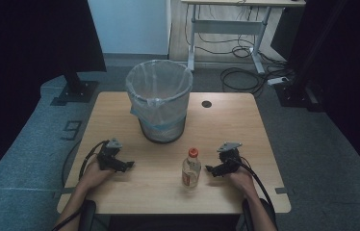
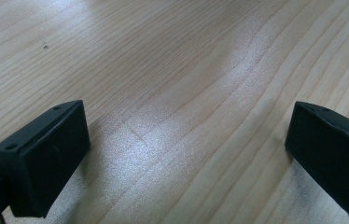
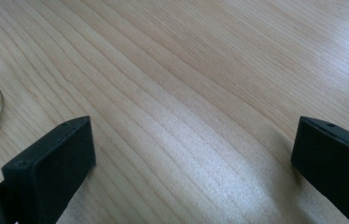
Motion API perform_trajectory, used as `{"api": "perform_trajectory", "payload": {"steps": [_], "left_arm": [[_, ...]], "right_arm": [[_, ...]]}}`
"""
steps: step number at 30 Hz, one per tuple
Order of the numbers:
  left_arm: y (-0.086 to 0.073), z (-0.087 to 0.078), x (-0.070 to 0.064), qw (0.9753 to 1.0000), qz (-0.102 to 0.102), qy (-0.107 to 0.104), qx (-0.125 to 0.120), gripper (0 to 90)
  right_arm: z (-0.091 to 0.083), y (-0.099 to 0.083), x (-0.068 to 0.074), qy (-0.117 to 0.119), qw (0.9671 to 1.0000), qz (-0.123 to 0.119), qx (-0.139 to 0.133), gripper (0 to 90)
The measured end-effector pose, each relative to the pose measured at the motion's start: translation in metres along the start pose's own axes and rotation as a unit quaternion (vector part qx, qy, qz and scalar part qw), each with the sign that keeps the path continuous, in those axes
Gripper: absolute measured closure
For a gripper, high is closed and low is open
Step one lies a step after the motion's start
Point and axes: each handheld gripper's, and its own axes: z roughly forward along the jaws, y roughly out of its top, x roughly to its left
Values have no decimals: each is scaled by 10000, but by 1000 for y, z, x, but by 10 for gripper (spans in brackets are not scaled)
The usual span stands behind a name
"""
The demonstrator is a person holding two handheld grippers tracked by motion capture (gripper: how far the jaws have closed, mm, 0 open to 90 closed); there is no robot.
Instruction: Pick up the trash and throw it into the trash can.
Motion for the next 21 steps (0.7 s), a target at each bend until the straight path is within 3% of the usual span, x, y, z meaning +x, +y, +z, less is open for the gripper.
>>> {"api": "perform_trajectory", "payload": {"steps": [6, 15, 21], "left_arm": [[0, 0, 0, 10000, -7, 5, 0, 0], [0, 0, 0, 10000, -12, 11, -2, 0], [0, 0, 0, 10000, -12, 12, -2, 0]], "right_arm": [[-7, 0, 5, -36, 9999, -23, 98, 0], [-25, -1, 19, 1, 9996, -275, 60, 0], [-33, -7, 28, 68, 9996, -253, 48, 0]]}}
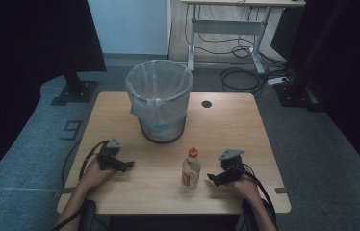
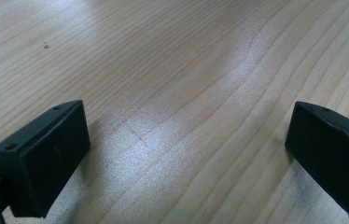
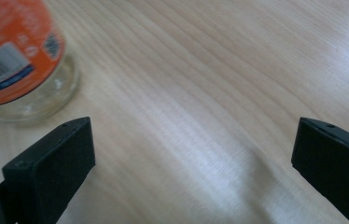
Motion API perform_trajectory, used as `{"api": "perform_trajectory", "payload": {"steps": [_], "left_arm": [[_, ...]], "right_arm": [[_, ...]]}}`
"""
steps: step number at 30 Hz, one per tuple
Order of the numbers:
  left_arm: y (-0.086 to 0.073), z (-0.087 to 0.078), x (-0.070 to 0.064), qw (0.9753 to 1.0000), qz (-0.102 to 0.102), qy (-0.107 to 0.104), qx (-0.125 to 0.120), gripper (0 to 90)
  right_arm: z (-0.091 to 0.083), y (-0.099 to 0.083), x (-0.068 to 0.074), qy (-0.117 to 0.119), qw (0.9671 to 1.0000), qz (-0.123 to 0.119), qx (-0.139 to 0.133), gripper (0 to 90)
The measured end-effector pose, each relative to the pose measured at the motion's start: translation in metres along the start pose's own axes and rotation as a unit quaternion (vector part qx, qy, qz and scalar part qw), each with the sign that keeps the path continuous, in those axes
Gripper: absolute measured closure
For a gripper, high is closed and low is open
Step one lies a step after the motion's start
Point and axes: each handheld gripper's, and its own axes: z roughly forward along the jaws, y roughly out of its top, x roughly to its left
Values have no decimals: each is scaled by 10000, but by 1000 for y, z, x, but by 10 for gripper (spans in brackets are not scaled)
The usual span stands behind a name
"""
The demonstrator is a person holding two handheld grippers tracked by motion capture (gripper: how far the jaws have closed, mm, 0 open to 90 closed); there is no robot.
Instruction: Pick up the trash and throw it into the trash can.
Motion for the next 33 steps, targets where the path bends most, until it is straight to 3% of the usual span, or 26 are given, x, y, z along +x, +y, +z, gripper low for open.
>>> {"api": "perform_trajectory", "payload": {"steps": [11, 15, 25, 33], "left_arm": [[0, 0, 0, 10000, -7, 5, -2, 0], [0, 0, 0, 10000, -9, 5, -2, 0], [0, 0, 0, 10000, -5, 5, 1, 0], [0, 0, 0, 10000, -6, 4, 0, 0]], "right_arm": [[-18, -4, 26, 475, 9980, 48, -416, 0], [-19, -1, 36, 608, 9971, 17, -450, 0], [-15, 22, 59, 840, 9938, -202, -695, 0], [-11, 41, 69, 854, 9930, -340, -746, 12]]}}
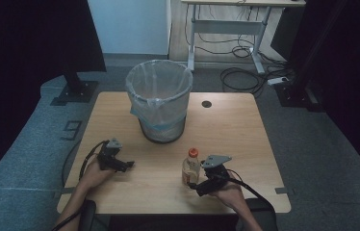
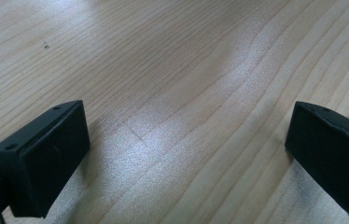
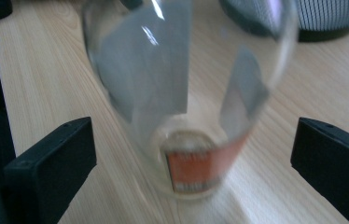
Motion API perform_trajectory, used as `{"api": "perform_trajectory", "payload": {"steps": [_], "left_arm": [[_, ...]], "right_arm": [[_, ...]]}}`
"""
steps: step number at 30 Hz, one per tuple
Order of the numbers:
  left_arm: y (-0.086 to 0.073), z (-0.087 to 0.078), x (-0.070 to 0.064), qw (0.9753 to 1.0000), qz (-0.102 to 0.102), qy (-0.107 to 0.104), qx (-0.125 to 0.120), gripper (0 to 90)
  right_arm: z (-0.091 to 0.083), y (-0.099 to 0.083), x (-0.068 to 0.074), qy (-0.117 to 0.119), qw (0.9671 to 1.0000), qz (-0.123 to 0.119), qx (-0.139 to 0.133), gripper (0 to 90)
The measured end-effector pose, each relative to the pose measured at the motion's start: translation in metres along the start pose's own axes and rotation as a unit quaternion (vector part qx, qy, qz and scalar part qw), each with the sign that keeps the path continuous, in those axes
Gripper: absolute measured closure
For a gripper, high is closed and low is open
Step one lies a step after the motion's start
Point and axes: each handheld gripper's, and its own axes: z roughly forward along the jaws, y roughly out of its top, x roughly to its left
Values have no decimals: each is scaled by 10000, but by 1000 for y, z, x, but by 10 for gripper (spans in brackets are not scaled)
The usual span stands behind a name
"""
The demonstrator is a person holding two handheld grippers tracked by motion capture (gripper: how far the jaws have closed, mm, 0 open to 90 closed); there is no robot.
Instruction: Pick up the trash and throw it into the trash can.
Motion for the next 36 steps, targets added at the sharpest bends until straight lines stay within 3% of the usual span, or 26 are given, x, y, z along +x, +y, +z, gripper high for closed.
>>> {"api": "perform_trajectory", "payload": {"steps": [8, 14, 23, 36], "left_arm": [[0, 0, 0, 10000, -2, 1, -1, 0], [0, 0, 0, 10000, -1, 0, 0, 0], [0, 0, 0, 10000, -12, 0, -11, 0], [0, 0, 0, 10000, -13, -1, -10, 0]], "right_arm": [[3, 17, 3, 28, 9999, -87, -132, 119], [3, 25, 4, -44, 9998, -202, 37, 270], [-2, 30, 3, -224, 9994, -72, 246, 274], [-12, 46, -13, -262, 9994, 76, 218, 274]]}}
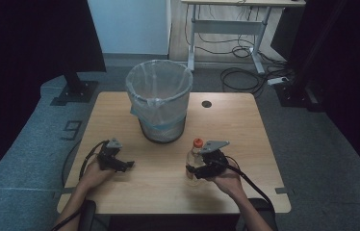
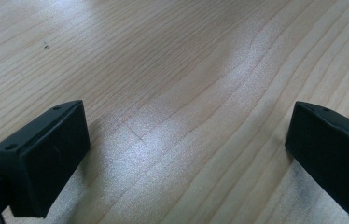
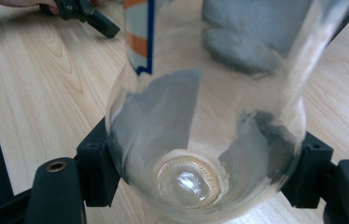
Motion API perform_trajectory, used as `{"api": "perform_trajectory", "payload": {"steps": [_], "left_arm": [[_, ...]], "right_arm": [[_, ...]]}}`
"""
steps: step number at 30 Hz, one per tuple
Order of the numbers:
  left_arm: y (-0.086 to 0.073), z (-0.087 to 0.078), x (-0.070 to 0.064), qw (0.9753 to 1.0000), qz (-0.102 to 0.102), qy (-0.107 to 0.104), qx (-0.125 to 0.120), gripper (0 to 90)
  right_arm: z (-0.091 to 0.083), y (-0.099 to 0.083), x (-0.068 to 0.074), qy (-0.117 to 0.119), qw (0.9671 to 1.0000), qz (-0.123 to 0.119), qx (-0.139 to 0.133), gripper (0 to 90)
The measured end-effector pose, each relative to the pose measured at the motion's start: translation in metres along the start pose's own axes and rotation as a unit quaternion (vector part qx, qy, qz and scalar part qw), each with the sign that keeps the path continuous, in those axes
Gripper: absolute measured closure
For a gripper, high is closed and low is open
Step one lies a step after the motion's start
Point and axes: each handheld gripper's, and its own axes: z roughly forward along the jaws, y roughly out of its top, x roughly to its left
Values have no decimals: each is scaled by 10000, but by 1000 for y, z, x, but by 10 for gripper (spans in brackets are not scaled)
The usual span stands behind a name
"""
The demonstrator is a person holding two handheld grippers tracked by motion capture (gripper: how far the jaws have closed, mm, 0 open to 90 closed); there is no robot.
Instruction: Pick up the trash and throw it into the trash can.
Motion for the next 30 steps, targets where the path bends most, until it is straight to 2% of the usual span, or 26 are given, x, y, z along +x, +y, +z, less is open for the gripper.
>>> {"api": "perform_trajectory", "payload": {"steps": [12, 19, 30], "left_arm": [[0, 0, 0, 10000, 1, 0, 3, 0], [0, 0, 0, 10000, 1, -4, 7, 0], [0, 0, 0, 10000, 2, -7, 6, 0]], "right_arm": [[-1, 20, -12, -120, 9999, 18, 25, 274], [-3, 38, -21, -164, 9999, 7, 26, 274], [-5, 60, -36, -193, 9997, 155, -32, 274]]}}
